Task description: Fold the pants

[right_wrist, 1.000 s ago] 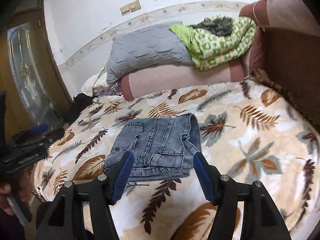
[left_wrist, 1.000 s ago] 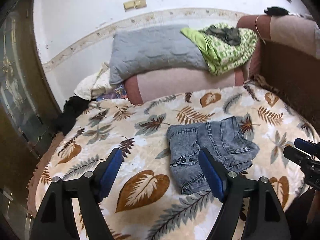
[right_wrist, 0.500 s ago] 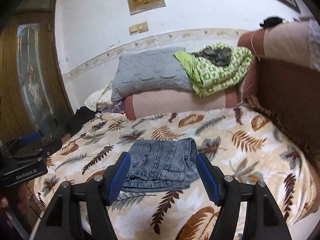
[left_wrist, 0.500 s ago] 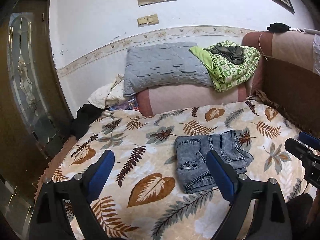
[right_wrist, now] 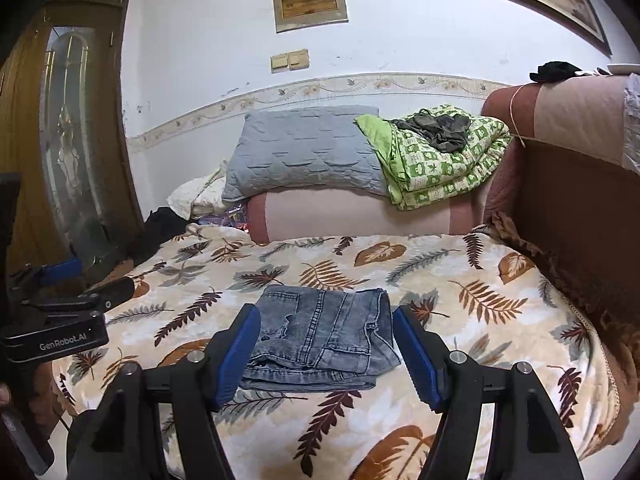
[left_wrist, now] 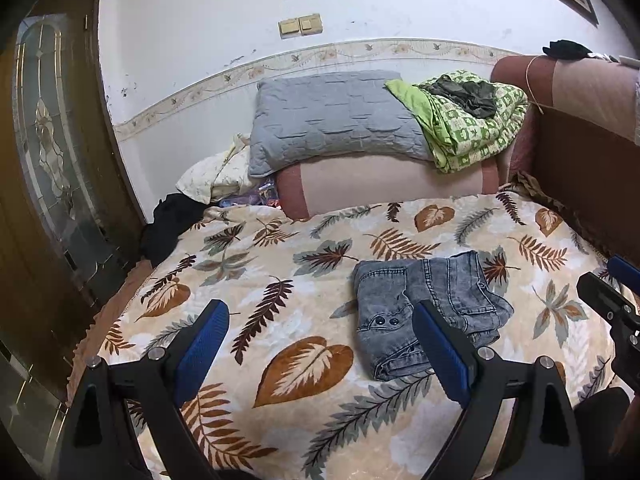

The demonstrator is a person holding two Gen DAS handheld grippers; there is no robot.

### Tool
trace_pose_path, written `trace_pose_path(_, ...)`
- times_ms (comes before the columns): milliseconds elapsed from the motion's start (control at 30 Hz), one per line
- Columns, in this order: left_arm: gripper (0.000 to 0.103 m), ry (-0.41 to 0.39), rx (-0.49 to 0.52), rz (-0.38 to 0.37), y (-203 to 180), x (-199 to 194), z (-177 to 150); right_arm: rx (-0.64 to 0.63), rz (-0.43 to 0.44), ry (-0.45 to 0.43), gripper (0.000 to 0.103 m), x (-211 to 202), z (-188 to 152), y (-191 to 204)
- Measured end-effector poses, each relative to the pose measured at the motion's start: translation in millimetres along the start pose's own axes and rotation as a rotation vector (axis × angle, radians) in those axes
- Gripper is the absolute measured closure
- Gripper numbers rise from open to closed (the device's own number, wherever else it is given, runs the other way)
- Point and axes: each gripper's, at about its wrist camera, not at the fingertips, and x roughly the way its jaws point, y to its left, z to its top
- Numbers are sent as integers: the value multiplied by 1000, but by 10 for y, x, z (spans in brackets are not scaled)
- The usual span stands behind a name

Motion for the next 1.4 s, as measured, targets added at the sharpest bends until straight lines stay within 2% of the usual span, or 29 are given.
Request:
trace_pose_path(367,10,-12,-15,-34,-120,-18,45,-26,-55,-23,31,-180,23,-147)
trace_pose_path(467,10,-28,-20,-62,-247,-47,96,-20,-101,-44,31,-356,29,-299)
trace_pose_path(667,10,-49,39,-125,-648,-156,198,28,-182,-88,31,-687,2,-691)
trace_pose_path(867,10,-105,87,-156,-886,-364,243,70,-192,-85,29,-740,-31,-903)
trace_pose_path(1067,10,-129,86,-150,-842,-428,271,58,-165,-72,29,-615,-57,-837)
trace_pose_path(1400,10,-130,15,-106,-475,-305,247,-14,-144,-70,29,-455,3,-526)
